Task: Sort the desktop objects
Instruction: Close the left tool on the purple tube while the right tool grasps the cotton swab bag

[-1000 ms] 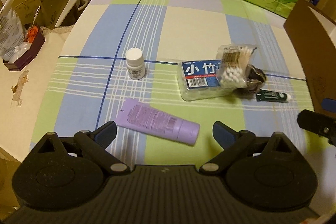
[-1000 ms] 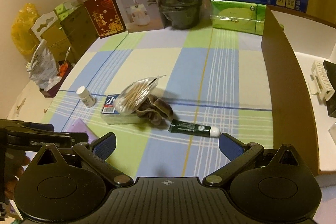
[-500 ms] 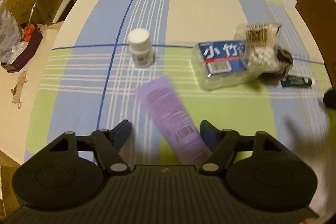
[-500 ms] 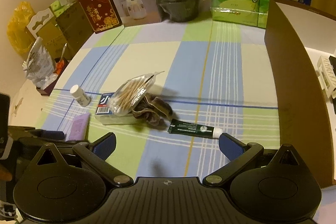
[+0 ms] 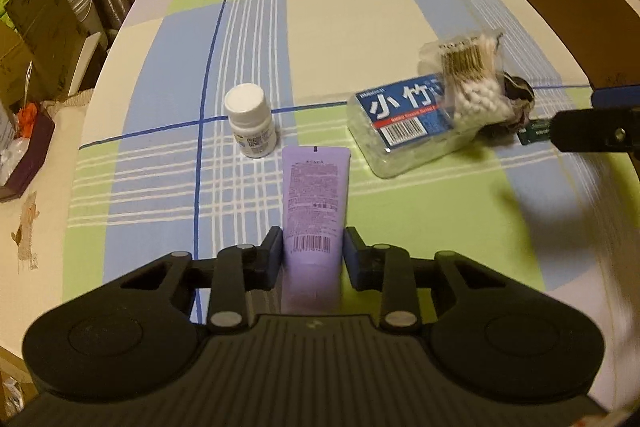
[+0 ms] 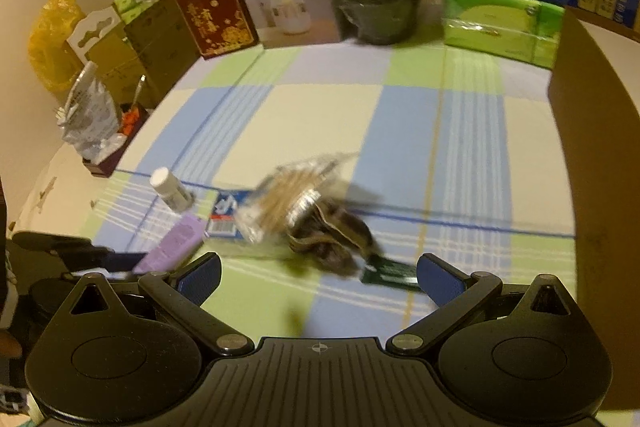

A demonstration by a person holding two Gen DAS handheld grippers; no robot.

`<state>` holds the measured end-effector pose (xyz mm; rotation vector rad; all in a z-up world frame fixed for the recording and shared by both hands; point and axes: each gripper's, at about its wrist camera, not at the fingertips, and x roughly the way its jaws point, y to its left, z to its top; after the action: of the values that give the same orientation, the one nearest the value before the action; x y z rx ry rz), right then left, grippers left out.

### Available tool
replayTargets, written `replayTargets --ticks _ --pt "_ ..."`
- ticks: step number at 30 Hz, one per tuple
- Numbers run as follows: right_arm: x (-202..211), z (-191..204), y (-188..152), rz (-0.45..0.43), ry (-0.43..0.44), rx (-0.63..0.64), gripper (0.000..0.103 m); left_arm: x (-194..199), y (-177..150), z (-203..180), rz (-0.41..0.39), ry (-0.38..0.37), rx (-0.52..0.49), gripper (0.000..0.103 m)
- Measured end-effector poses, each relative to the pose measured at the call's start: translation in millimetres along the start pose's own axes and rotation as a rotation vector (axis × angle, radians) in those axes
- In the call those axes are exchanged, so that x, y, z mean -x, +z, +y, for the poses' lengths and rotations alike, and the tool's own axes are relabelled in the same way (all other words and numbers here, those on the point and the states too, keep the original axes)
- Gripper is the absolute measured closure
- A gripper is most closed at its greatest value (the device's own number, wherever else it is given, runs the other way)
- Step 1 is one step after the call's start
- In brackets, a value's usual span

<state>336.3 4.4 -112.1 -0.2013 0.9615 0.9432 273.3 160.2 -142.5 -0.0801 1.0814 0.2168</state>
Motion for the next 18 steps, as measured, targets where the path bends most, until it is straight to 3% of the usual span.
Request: replayTargets --ticks 7,10,14,18 --pt "-22 11 16 -0.045 0.012 0.009 0.002 -1 1 10 -0.001 -0.01 0.015 0.075" --pt "-32 15 20 -0.065 0.011 0.015 0.019 -3 5 10 -0.001 -0.006 0.009 0.075" --pt "-47 16 25 -0.065 -0.017 -0.012 0.026 -4 6 11 0.004 -0.01 0.015 0.075" --pt "-58 15 25 -0.04 -0.013 -0.005 0.06 -5 7 11 0.009 -0.014 0.018 0.075"
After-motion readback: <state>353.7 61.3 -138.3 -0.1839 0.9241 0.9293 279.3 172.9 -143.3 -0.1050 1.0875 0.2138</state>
